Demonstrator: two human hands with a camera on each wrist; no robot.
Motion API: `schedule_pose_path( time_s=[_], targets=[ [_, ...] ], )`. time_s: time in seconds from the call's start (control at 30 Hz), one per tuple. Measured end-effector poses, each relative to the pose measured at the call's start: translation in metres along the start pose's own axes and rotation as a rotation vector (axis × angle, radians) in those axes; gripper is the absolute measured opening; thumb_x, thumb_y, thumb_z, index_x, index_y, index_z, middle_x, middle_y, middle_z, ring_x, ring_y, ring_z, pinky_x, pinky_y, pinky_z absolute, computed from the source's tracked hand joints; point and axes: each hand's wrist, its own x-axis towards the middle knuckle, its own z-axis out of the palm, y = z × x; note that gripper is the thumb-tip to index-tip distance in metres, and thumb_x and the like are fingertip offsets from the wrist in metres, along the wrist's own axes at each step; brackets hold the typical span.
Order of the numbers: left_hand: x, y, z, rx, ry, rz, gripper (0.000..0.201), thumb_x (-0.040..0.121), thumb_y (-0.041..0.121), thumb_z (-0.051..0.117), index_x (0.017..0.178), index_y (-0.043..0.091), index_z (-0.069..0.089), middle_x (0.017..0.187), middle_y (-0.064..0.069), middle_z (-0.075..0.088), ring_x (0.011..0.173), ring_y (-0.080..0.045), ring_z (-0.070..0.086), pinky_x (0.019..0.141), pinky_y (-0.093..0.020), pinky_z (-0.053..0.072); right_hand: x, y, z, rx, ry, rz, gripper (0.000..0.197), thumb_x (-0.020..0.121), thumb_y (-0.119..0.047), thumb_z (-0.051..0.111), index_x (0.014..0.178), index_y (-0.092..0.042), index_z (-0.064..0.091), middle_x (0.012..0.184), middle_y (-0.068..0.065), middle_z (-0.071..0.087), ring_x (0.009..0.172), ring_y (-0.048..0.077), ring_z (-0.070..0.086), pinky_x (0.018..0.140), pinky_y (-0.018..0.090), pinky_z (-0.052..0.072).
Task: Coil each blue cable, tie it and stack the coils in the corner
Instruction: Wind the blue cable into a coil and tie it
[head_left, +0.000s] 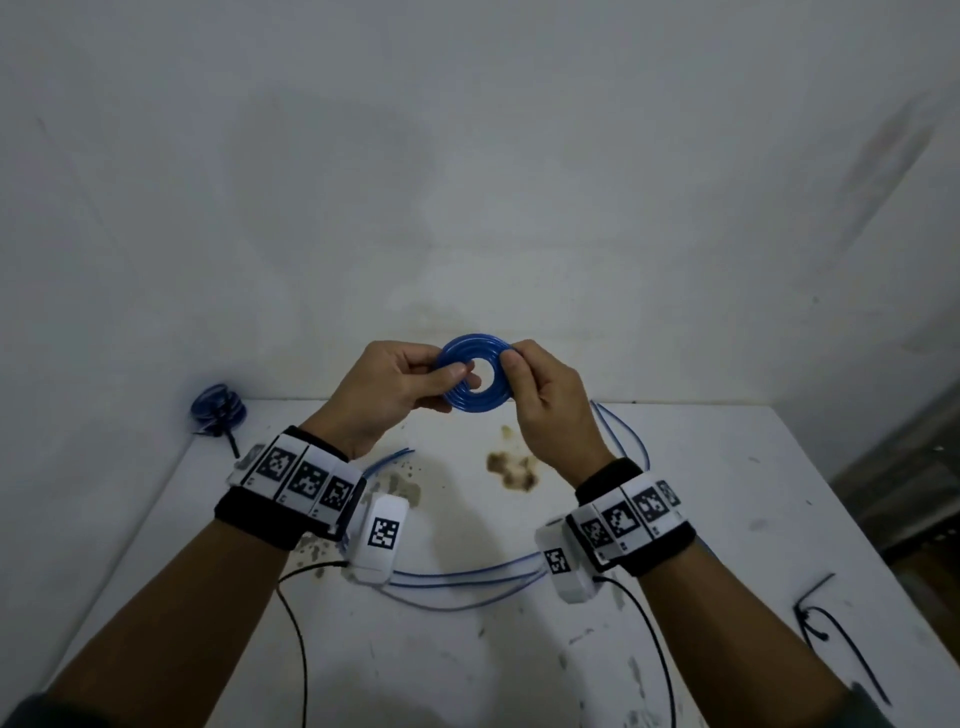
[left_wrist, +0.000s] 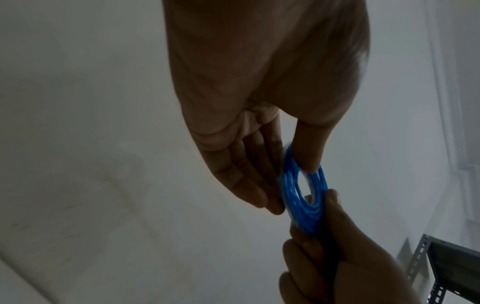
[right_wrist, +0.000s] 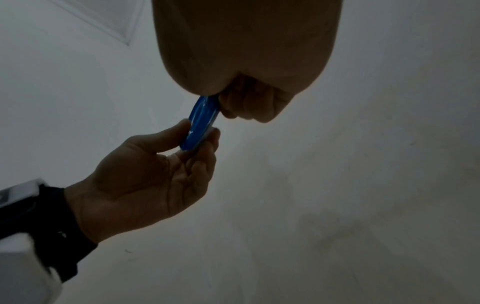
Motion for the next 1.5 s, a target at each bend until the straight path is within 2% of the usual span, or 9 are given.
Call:
schedule_pose_path(
  time_s=[0.13,0.23,0.6,0.83,1.0,1.17,1.23,1.33,1.5],
  targets=[
    [0.004,0.003,0.007,0.069,0.087,0.036,0.007,0.087,0.012,0.07,0.089,0.011,0.077,0.084,-0.008,0.076,0.08,-0.019,0.068,0.074,-0.032,0.055,0.007,-0.001,-0.01,0.026,-0.07,0.025,0.028,0.104,-0.023,0.044,0.079,-0.025,0.054,0.066,-0.011,0.047,0.061,0.009,0.042,0.059,0.027,0.037],
    [0.004,0.003,0.013,0.028,0.14,0.037,0.01,0.088,0.006,0.067,0.086,0.011,0.076,0.077,-0.006,0.075,0.073,-0.017,0.068,0.072,-0.031,0.057,0.01,-0.001,-0.022,0.083,0.032,0.073,0.031,0.104,-0.019,0.049,0.075,-0.022,0.06,0.055,-0.016,0.046,0.054,0.003,0.039,0.056,0.021,0.033],
    [-0.004,-0.01,0.01,0.228,0.052,-0.011,0.012,0.088,0.005,0.069,0.086,0.015,0.076,0.069,-0.001,0.074,0.064,-0.008,0.066,0.062,-0.02,0.054,-0.002,0.028,-0.05,0.034,0.035,0.129,0.026,0.099,-0.018,0.058,0.074,-0.014,0.067,0.049,-0.013,0.042,0.05,0.003,0.035,0.053,0.017,0.03],
    [0.013,0.0,0.038,-0.1,0.319,0.032,0.01,0.09,0.003,0.066,0.089,0.007,0.075,0.075,-0.007,0.072,0.07,-0.015,0.066,0.071,-0.031,0.06,-0.023,0.019,0.006,0.142,0.185,0.119,0.032,0.104,-0.032,0.036,0.085,-0.017,0.056,0.06,-0.013,0.041,0.055,0.006,0.036,0.055,0.026,0.033],
    [0.012,-0.005,0.059,-0.321,0.322,-0.028,0.015,0.093,0.007,0.063,0.101,-0.001,0.073,0.08,-0.008,0.07,0.076,-0.015,0.066,0.073,-0.03,0.059,-0.018,0.0,0.041,0.157,0.426,0.189,0.019,0.105,-0.024,0.035,0.1,-0.011,0.048,0.067,-0.013,0.048,0.055,0.002,0.042,0.053,0.02,0.035],
    [-0.001,-0.017,0.057,-0.475,0.196,-0.096,0.019,0.097,0.011,0.057,0.106,-0.001,0.07,0.093,-0.007,0.075,0.089,-0.016,0.071,0.079,-0.026,0.058,-0.014,-0.003,0.051,0.189,0.455,0.17,0.016,0.106,-0.019,0.032,0.1,-0.011,0.045,0.076,-0.012,0.057,0.065,-0.002,0.056,0.059,0.017,0.044],
    [-0.006,-0.022,0.053,-0.447,0.13,-0.117,0.022,0.097,0.012,0.058,0.111,-0.001,0.069,0.101,-0.009,0.075,0.097,-0.018,0.071,0.084,-0.027,0.057,-0.012,0.001,0.049,0.158,0.43,0.178,0.018,0.106,-0.019,0.033,0.097,-0.01,0.046,0.071,-0.011,0.056,0.061,0.0,0.054,0.056,0.019,0.043],
    [-0.008,-0.026,0.034,-0.098,0.076,-0.146,0.018,0.092,0.017,0.066,0.105,0.009,0.075,0.1,-0.004,0.076,0.1,-0.02,0.07,0.084,-0.029,0.055,-0.01,0.008,0.036,0.046,0.229,0.141,0.02,0.105,-0.023,0.033,0.093,-0.013,0.046,0.068,-0.006,0.051,0.055,0.007,0.046,0.052,0.026,0.038],
    [-0.006,-0.013,0.007,0.115,-0.047,-0.085,0.02,0.091,0.023,0.067,0.106,0.013,0.075,0.089,-0.006,0.074,0.075,-0.011,0.063,0.072,-0.029,0.05,0.005,0.0,-0.004,-0.252,-0.262,0.008,0.02,0.106,-0.028,0.035,0.094,-0.017,0.045,0.072,0.003,0.059,0.06,0.019,0.054,0.057,0.037,0.042]
  ],
)
